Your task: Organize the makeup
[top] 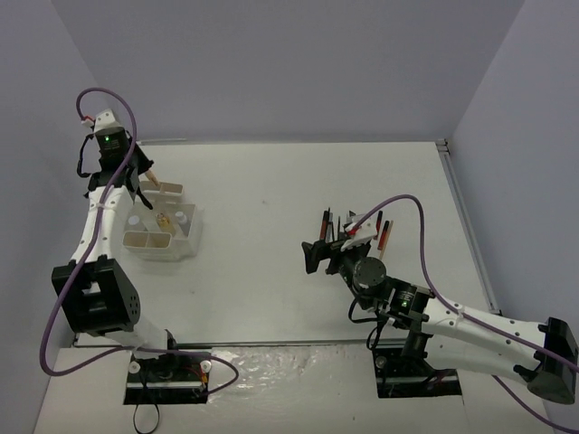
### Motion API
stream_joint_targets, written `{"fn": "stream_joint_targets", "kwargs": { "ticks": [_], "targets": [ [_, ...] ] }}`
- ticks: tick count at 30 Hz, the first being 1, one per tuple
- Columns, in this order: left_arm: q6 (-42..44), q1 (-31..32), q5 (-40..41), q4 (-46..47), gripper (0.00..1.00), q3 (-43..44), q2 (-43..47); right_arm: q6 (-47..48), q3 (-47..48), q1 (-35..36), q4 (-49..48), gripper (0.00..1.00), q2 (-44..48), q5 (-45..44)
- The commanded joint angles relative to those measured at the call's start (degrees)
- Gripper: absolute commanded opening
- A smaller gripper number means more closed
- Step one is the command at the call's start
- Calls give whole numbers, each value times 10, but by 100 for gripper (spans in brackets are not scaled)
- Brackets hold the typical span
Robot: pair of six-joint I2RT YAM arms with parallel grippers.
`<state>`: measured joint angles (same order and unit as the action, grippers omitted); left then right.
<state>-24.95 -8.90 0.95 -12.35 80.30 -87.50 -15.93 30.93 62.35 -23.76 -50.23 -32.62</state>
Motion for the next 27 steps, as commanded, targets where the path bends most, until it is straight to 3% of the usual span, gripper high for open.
{"fn": "stream_joint_targets", "kwargs": {
  "ticks": [1,19,22,27],
  "targets": [
    [14,-16,12,73,0,54,-19,3,-6,-10,6,100,35,-31],
    [44,-22,43,163,3,-4,-70,-7,-32,-26,33,100,82,-21],
    [41,-22,41,165,11,-9,-70,-9,-34,-26,39,100,85,-24],
    [39,-22,53,172,37,-28,-52,-12,-36,-26,44,100,91,-32]
  ]
}}
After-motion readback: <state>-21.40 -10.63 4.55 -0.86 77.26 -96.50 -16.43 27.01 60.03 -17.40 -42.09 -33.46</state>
